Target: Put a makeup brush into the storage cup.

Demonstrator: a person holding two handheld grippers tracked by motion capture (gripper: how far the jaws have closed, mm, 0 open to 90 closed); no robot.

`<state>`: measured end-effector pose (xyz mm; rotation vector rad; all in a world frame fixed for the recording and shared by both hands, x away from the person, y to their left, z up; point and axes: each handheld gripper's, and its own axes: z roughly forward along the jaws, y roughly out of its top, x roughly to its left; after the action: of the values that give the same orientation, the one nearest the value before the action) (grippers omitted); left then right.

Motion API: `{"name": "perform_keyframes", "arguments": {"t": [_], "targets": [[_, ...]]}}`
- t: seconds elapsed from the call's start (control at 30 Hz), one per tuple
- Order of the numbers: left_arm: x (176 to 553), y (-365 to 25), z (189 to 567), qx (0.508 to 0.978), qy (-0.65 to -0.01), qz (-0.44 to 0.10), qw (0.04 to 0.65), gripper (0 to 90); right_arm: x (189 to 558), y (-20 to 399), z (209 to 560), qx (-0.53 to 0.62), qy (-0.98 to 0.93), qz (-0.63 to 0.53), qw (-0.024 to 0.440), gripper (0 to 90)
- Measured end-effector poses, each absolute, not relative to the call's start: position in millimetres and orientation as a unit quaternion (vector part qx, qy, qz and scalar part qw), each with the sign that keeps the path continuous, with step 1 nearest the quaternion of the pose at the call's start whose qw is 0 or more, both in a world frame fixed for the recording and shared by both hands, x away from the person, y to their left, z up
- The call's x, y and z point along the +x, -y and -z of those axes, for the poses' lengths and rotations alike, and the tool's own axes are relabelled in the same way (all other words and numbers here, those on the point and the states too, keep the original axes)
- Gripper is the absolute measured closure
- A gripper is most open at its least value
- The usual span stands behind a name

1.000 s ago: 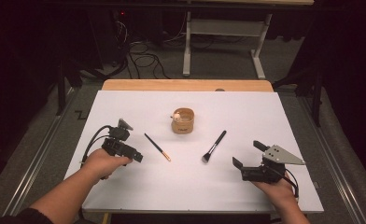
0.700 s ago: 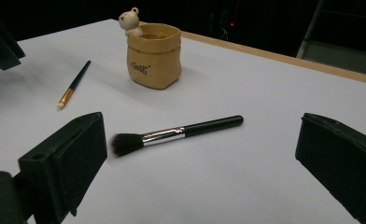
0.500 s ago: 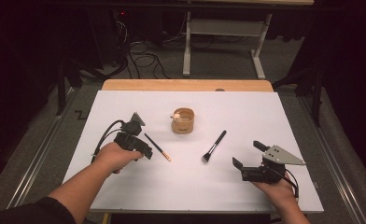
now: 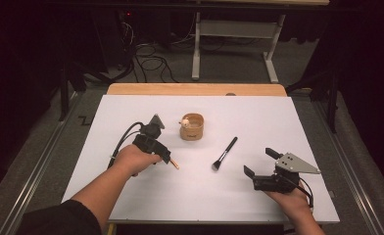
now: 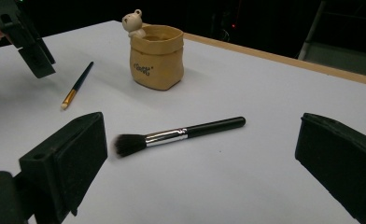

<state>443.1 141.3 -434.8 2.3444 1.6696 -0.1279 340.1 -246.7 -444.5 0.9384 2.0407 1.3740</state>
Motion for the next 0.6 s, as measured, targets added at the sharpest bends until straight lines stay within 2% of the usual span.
{"name": "perform_keyframes", "arguments": {"t": [0.6], "targets": [[462,-119,449,0.792,-0.600,0.059,0.099,24.9,340,247,444,0.343,-0.750,-0.506,0.251,3.0]]}}
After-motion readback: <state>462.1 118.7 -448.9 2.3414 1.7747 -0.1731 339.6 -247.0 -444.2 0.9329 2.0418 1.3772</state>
